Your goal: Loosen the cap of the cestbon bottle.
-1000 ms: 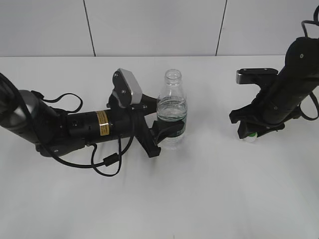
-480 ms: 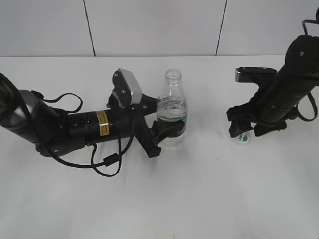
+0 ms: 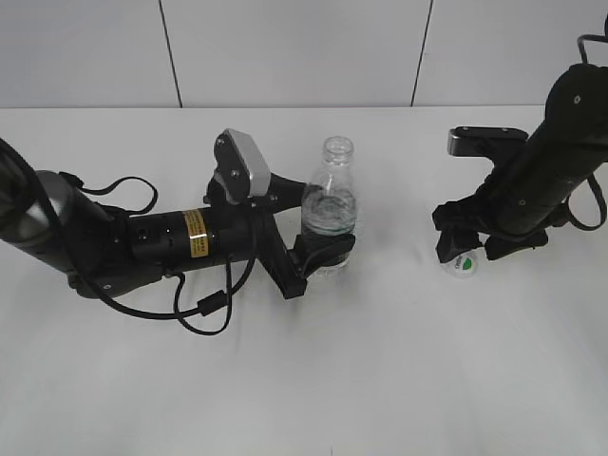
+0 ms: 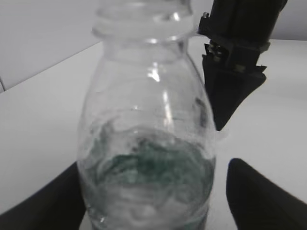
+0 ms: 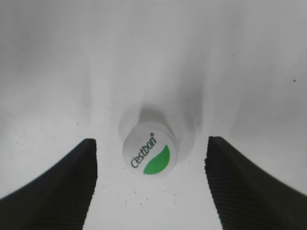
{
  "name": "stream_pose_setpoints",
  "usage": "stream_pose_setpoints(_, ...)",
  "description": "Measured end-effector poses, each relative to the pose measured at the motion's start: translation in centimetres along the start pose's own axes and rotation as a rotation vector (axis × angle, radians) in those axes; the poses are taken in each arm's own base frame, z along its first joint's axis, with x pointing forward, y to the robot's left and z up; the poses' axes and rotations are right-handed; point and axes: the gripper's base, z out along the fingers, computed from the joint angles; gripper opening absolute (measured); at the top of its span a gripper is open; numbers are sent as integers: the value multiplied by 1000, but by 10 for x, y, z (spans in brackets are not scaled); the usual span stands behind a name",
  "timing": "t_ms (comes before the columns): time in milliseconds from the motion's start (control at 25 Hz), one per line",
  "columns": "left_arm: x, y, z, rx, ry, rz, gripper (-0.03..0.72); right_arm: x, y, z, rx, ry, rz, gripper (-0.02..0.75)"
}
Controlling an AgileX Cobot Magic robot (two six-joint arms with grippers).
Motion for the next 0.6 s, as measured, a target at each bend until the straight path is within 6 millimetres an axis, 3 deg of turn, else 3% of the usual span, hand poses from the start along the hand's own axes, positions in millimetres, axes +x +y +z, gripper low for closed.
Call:
stream_pose_setpoints(240,2,1,-1,6,20,4,539,2,1,-2,-6,18,-31,538)
stream_pose_setpoints(600,15,20,-24,40,88,32,540,-3,5,-27,-7,-45,-64,538)
